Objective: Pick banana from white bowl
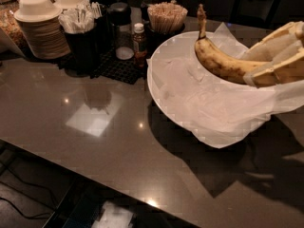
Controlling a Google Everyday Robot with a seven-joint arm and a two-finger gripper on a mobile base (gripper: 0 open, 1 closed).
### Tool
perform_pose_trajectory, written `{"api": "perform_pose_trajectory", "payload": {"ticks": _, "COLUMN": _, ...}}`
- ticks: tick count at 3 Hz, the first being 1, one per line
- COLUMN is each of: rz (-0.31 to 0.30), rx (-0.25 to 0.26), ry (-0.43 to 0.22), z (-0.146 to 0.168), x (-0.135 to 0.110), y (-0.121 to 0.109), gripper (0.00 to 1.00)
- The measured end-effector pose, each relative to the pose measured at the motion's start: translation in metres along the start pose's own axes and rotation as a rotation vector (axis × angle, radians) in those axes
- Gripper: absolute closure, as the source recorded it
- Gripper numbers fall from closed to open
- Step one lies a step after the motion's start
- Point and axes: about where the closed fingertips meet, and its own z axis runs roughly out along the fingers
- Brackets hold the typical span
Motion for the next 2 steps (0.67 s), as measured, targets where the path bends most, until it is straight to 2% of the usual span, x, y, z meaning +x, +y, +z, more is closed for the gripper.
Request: {"api": "perform_pose_trajectory", "payload": {"ticks": 2, "rz": -0.083, "rx": -0.238, "ry": -0.048, "z": 0.057, "x": -0.063, "y": 0.003, "gripper": 1.0}}
